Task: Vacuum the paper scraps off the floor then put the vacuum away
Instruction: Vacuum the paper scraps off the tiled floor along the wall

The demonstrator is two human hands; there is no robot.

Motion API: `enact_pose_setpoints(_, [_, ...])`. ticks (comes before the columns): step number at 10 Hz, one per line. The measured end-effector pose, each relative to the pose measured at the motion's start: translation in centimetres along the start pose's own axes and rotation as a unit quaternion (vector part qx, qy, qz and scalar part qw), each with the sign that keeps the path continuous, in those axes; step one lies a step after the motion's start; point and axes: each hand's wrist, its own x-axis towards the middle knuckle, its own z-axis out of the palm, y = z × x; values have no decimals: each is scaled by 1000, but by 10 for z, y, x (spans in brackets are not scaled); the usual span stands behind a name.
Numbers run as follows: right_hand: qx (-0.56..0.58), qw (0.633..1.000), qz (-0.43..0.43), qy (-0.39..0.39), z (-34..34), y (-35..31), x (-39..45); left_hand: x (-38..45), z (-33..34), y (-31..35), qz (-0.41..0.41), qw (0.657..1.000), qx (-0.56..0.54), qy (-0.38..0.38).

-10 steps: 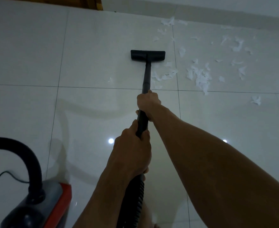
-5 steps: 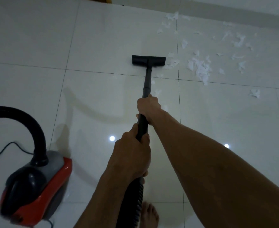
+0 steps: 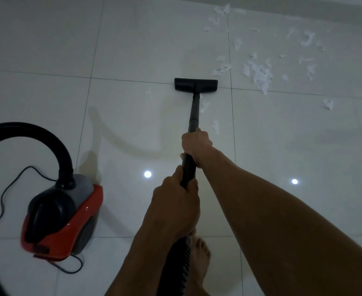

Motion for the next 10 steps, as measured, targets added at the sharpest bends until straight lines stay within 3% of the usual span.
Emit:
enact_pose_setpoints(2, [-8,999,34,31,14,18,-34,-38,-2,-28,16,1000,6,-11])
enact_pose_setpoints(3, [-68,997,7,25,24,32,-54,-56,-3,-42,13,1000,4,-17])
enact_pose_setpoints(6, [-61,998,2,14,37,80,-92,-102,8,-82,-5,999,-11,-32])
enact_pose_setpoints(7, [-35,998,39,44,38,91,-99,-114,14,-88,-3,1000,-10,-28])
enact_pose_setpoints(8, [-9,1000,24,6,35,106,-108,-127,22,-95,3,1000,4,-17])
enact_pose_setpoints(10, [-6,999,40,27,28,133,-129,-151,49,-110,22,999,47,14])
